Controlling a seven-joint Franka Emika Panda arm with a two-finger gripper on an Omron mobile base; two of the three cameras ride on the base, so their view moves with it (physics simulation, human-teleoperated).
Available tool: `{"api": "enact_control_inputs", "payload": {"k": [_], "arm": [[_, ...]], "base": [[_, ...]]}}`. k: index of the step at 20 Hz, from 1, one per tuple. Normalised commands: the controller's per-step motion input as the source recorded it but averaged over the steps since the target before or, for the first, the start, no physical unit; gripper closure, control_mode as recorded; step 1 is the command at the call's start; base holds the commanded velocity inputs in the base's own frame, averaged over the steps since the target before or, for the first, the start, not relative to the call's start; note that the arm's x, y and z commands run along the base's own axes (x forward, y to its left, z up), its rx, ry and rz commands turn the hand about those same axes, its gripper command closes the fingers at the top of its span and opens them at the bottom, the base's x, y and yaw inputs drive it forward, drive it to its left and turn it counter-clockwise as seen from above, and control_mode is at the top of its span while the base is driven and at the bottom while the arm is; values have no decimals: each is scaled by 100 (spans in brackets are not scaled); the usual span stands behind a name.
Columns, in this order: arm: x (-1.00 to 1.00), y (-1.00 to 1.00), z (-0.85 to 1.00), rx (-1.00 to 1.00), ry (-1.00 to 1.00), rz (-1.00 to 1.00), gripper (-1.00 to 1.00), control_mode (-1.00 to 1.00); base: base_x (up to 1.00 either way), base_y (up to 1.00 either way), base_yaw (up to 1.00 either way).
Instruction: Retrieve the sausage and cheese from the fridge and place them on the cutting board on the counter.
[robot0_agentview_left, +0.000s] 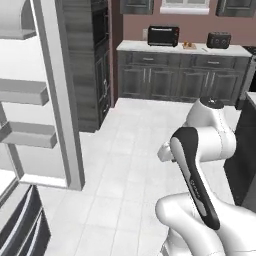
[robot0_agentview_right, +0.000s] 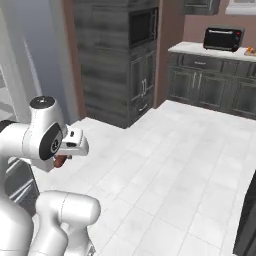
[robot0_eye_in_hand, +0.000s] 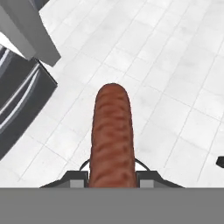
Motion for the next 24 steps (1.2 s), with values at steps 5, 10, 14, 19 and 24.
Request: {"api": "enact_control_inputs", "payload": {"k": [5,10,14,19,24], "arm": [[0,0,0,0,0,0,100,100],[0,0,0,0,0,0,100,100],[0,0,0,0,0,0,100,100],[0,0,0,0,0,0,100,100],[0,0,0,0,0,0,100,100]], "base": [[16,-41,-71],[80,-15,-54],[100,0,-29],[100,1,-21],[100,1,-16]]}}
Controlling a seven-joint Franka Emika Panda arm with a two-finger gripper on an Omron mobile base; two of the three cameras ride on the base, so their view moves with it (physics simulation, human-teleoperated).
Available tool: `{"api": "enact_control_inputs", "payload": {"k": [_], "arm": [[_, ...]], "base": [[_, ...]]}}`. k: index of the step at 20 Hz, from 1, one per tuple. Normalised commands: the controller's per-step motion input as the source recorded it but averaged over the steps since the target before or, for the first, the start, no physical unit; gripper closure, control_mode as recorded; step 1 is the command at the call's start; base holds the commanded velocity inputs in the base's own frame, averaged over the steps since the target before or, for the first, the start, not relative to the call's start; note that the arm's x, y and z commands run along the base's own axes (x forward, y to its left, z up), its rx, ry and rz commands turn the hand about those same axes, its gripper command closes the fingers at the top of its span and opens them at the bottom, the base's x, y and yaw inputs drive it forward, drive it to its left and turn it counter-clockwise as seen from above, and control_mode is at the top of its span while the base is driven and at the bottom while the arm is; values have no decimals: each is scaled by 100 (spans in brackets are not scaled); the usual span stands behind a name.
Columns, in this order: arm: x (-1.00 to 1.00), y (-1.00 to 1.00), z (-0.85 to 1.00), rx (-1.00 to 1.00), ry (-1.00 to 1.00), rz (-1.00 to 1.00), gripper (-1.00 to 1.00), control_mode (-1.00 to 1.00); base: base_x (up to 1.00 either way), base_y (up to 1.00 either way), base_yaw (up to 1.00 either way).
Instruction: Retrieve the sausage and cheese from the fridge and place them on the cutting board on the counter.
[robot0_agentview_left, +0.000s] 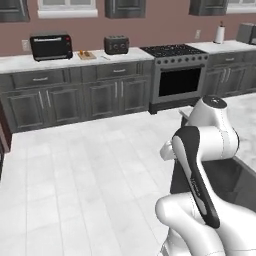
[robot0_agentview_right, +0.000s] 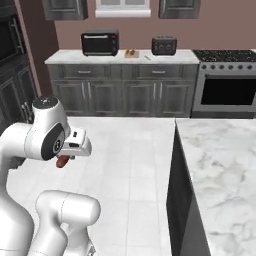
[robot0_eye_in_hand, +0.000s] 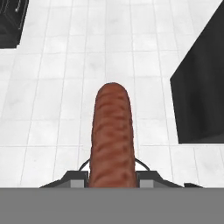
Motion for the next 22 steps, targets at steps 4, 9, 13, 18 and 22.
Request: {"api": "enact_control_inputs", "payload": {"k": [4,9,13,18,22], "arm": [[0,0,0,0,0,0,100,100],[0,0,0,0,0,0,100,100],[0,0,0,0,0,0,100,100],[0,0,0,0,0,0,100,100],[0,0,0,0,0,0,100,100]], "base": [[100,0,-17],[100,1,-19],[100,21,-12],[100,32,-9],[100,46,-5]]}}
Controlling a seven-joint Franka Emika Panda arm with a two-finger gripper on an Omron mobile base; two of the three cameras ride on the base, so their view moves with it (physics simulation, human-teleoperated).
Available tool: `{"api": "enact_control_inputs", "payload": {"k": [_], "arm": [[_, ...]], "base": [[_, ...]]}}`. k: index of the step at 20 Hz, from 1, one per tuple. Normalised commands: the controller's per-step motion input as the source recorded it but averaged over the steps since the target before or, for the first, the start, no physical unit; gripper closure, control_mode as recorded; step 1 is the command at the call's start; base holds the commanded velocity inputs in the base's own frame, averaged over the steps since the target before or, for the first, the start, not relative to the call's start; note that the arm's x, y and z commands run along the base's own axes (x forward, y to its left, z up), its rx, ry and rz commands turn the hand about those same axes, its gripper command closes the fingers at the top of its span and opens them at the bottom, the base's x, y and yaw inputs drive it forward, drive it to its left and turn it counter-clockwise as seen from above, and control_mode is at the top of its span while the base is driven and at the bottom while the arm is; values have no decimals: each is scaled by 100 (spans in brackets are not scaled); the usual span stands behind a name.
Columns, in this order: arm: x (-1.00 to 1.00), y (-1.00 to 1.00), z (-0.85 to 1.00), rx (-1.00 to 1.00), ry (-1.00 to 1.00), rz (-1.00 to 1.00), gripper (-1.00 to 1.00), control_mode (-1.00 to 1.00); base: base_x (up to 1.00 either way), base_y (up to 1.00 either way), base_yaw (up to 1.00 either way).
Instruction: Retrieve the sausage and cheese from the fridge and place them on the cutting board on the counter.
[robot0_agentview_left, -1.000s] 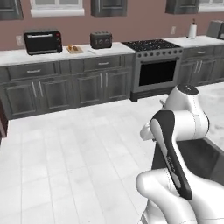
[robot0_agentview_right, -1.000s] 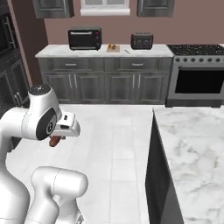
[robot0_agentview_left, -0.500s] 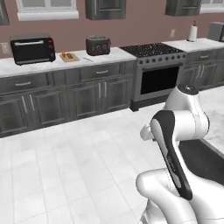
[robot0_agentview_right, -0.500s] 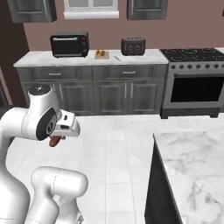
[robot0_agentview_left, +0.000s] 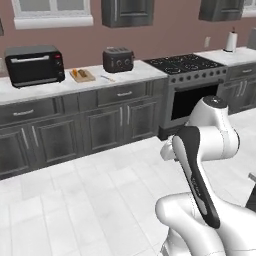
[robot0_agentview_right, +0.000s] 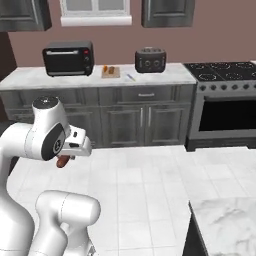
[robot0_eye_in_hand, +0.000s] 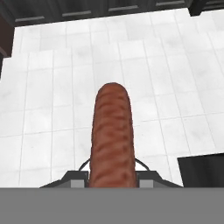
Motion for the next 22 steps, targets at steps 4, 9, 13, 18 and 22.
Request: {"api": "enact_control_inputs", "payload": {"k": [4,9,13,18,22], "arm": [[0,0,0,0,0,0,100,100],[0,0,0,0,0,0,100,100],[0,0,0,0,0,0,100,100],[0,0,0,0,0,0,100,100],[0,0,0,0,0,0,100,100]], "base": [[100,43,-3],[100,40,-2],[100,26,0],[100,-1,6],[100,-4,9]]}}
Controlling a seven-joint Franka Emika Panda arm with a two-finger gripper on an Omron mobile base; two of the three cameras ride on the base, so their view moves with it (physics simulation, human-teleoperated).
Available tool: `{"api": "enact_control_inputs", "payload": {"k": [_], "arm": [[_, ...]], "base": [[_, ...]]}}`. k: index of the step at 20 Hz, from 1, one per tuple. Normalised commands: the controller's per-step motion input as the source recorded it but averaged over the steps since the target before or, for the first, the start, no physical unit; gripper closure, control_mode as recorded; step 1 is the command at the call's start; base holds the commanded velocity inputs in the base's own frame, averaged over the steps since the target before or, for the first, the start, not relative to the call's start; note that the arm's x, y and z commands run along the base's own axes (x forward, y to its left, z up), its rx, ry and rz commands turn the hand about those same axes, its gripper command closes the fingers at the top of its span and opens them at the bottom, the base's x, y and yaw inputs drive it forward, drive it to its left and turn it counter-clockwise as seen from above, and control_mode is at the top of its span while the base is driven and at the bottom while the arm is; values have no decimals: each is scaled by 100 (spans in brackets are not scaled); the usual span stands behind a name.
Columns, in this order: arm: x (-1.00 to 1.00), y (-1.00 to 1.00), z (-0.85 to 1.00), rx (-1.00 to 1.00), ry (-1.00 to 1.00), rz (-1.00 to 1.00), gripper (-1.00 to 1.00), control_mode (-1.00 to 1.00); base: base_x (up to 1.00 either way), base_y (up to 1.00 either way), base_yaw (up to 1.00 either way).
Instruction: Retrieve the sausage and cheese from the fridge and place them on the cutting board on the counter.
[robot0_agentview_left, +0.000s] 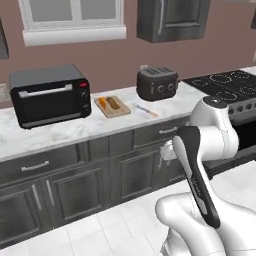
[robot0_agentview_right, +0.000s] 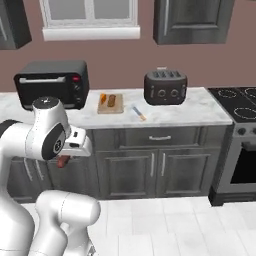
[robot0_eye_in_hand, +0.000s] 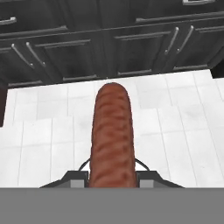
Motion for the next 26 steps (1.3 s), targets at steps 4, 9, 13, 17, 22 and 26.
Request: {"api": "enact_control_inputs", "payload": {"k": [4,9,13,17,22,26], "arm": [[0,0,0,0,0,0,100,100],[0,0,0,0,0,0,100,100],[0,0,0,0,0,0,100,100],[0,0,0,0,0,0,100,100],[0,0,0,0,0,0,100,100],[0,0,0,0,0,0,100,100]], "base": [[100,-7,12],[100,-6,11],[100,-41,0],[100,-46,2],[76,-31,2],[59,0,6]]}}
